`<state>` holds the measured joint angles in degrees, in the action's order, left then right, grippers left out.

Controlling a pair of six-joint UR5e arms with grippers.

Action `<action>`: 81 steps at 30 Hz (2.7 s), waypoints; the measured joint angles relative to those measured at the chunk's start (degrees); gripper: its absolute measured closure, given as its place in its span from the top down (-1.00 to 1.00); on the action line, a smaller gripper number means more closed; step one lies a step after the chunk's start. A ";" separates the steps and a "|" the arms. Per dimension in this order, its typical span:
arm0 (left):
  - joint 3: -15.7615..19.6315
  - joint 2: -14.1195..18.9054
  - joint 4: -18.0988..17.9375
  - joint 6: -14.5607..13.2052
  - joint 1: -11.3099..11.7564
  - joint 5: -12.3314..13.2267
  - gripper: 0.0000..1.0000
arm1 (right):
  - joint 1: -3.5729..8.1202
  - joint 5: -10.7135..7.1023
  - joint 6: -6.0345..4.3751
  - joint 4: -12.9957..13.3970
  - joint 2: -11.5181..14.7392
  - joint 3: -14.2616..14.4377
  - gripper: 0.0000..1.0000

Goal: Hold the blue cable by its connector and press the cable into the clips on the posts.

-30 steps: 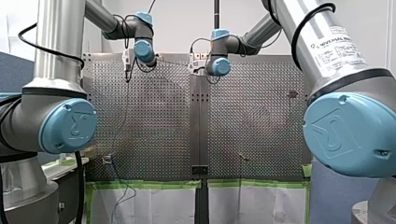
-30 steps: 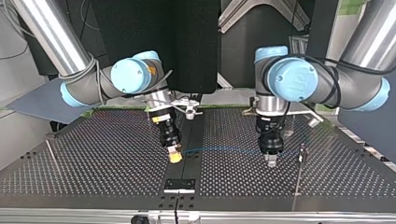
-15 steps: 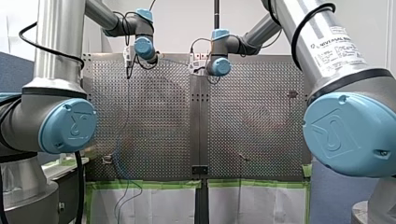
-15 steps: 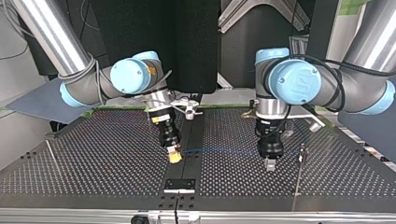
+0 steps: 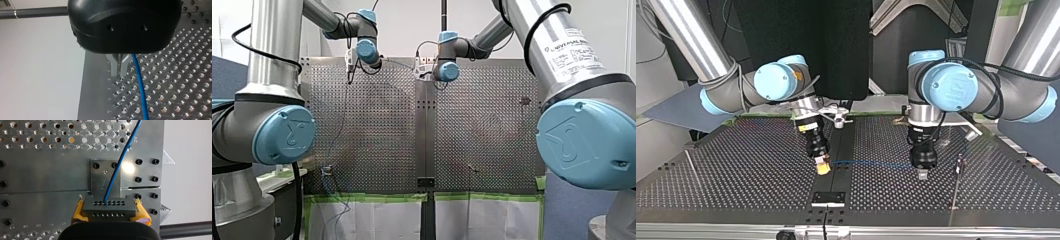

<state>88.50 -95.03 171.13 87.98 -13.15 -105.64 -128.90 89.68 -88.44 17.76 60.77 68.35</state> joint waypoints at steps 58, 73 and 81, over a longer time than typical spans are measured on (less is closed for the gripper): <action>10.34 -6.65 -7.34 -0.02 -8.20 -2.32 -0.98 | 2.77 4.91 0.03 3.36 -0.07 18.82 -1.00; 13.57 -11.02 -12.91 1.06 -11.09 -3.84 -0.98 | 3.65 5.53 -0.10 7.88 -0.09 25.65 -1.00; 13.60 -13.72 -14.39 1.54 -13.08 -4.32 -0.98 | 4.20 5.72 -0.19 10.22 -0.15 29.01 -1.00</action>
<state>102.10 -108.75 156.73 89.52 -26.23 -109.96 -124.71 95.40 -88.63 27.98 60.63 97.36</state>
